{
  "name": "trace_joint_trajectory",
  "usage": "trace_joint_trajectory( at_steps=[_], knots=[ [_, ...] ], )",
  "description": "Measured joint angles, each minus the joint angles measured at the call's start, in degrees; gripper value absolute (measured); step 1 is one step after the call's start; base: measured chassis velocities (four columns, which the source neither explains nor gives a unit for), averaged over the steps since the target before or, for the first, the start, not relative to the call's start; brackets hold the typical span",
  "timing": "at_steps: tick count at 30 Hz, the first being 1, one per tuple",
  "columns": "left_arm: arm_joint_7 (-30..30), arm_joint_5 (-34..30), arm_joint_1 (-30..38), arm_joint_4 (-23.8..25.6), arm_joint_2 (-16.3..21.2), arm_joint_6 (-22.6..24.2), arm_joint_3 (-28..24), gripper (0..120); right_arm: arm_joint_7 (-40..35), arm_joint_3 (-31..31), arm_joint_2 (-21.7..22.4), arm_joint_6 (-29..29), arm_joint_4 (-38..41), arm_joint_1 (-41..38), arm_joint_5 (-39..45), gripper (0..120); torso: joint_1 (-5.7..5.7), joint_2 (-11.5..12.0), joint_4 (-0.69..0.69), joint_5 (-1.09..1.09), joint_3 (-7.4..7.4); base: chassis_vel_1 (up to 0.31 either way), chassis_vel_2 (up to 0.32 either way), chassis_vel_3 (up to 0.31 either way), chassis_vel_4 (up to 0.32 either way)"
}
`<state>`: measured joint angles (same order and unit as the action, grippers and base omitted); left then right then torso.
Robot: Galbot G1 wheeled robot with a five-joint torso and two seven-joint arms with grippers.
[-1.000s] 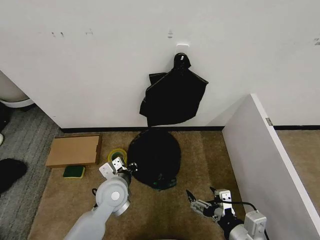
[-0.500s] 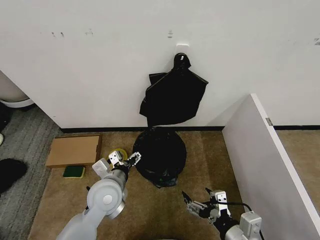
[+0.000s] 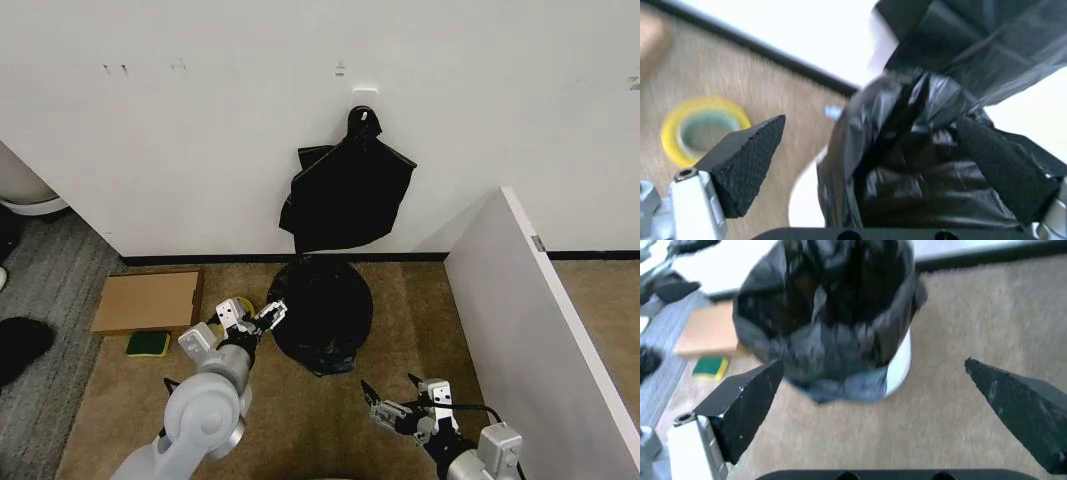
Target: Place the garbage bag over the trash bin.
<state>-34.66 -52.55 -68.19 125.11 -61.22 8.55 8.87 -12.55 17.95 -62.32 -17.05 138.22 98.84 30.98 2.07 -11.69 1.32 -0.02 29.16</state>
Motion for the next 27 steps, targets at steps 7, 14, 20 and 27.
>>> trace_joint_trajectory(
  at_steps=[7,14,20,27],
  knots=[
    [8.37,23.71,-10.55,3.78,0.13,-9.04,1.84,100,1.37,-1.72,-5.48,13.54,-2.75,-1.25,-8.34,100,0.0,0.0,-0.01,0.01,0.0,0.0,0.0,0.0,0.0],
    [11.38,40.99,-24.44,6.14,-4.18,-17.42,4.54,100,2.97,-1.72,-9.96,24.1,-4.4,-1.18,-18.02,100,-0.01,0.0,-0.01,0.01,-0.01,0.0,0.0,0.0,0.0],
    [12.17,47.13,-30.53,6.21,-7.27,-22.81,9.43,100,3.11,-0.28,-11.67,28.47,-4.72,-0.48,-22.8,100,-0.01,0.0,-0.01,0.02,0.0,0.0,0.0,0.0,0.0],
    [13.08,54.54,-36.91,5.72,-11.53,-31.81,14.73,100,3.7,4.72,-14.83,34.41,-4.95,2.43,-26.75,100,-0.01,0.0,-0.01,0.01,0.0,0.0,0.0,0.0,0.0]
  ],
)
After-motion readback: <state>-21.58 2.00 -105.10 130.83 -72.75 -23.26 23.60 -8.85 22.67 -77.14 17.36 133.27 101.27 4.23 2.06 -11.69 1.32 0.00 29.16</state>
